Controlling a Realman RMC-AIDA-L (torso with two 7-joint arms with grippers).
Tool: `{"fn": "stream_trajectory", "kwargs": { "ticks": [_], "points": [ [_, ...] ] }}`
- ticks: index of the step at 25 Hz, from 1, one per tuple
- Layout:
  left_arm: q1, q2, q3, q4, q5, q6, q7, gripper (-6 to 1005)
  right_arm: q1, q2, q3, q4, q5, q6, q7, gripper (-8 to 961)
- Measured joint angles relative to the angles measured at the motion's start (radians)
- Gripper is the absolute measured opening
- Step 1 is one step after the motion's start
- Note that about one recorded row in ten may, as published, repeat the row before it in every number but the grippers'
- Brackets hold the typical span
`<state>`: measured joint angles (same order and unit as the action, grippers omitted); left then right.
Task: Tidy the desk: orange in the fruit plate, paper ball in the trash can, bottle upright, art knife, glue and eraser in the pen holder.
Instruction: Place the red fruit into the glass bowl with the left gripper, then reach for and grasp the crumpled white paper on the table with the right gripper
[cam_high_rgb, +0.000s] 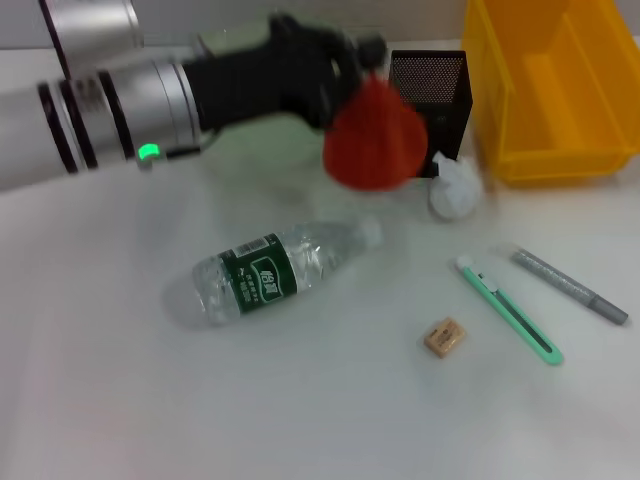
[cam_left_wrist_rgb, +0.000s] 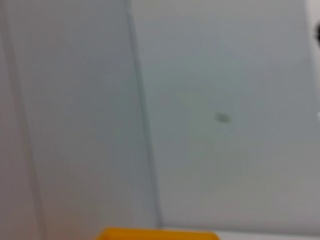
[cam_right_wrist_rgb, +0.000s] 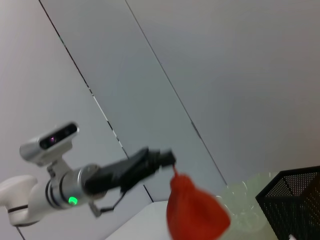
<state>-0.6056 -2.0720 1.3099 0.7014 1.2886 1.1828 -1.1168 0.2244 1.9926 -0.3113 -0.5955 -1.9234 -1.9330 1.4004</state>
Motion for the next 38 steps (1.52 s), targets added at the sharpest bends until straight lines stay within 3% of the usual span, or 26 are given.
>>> {"fn": "stream_trajectory", "kwargs": {
  "ticks": [5,9,16,22,24,27,29,30,33,34,35,38],
  "points": [
    [-0.041,0.0,-0.082,-0.024,-0.006,-0.081,0.0,89,0.008,0.004,0.0,0.0,0.0,0.008,0.0,834],
    [-0.104,-0.004,-0.104,-0.071,-0.062,-0.343,-0.009,98,0.015,0.006,0.0,0.014,0.0,0.01,-0.001,834],
    [-0.15,-0.007,-0.102,-0.138,-0.09,-0.467,-0.034,114,0.031,0.005,-0.007,0.043,-0.007,0.021,-0.014,835],
    [-0.125,-0.007,-0.091,-0.145,-0.149,-0.489,-0.026,162,0.04,0.004,-0.009,0.051,-0.008,0.028,-0.014,835],
    [-0.103,-0.005,-0.091,-0.144,-0.166,-0.451,-0.027,235,0.043,0.003,-0.009,0.051,-0.008,0.028,-0.013,835],
    [-0.046,0.002,-0.093,-0.134,-0.174,-0.289,-0.035,344,0.049,0.0,-0.004,0.04,-0.007,0.016,0.008,835],
    [0.021,0.024,-0.091,-0.132,-0.13,-0.031,-0.033,437,0.054,-0.007,-0.001,-0.002,0.001,-0.011,0.062,834],
    [0.021,0.024,-0.091,-0.132,-0.13,-0.031,-0.033,483,0.056,-0.009,-0.001,-0.037,0.005,-0.028,0.105,834],
    [0.088,0.052,-0.095,-0.131,-0.064,0.211,-0.026,597,0.07,-0.016,0.0,-0.208,0.02,-0.085,0.303,834],
    [0.098,0.057,-0.095,-0.13,-0.053,0.248,-0.026,619,0.089,-0.017,-0.001,-0.347,0.025,-0.107,0.452,834],
    [0.113,0.067,-0.095,-0.129,-0.031,0.311,-0.025,640,0.089,-0.017,-0.001,-0.347,0.025,-0.107,0.452,834],
    [0.138,0.086,-0.095,-0.125,0.041,0.426,-0.027,705,0.13,-0.021,-0.02,-0.551,0.021,-0.115,0.664,835]
  ]
}}
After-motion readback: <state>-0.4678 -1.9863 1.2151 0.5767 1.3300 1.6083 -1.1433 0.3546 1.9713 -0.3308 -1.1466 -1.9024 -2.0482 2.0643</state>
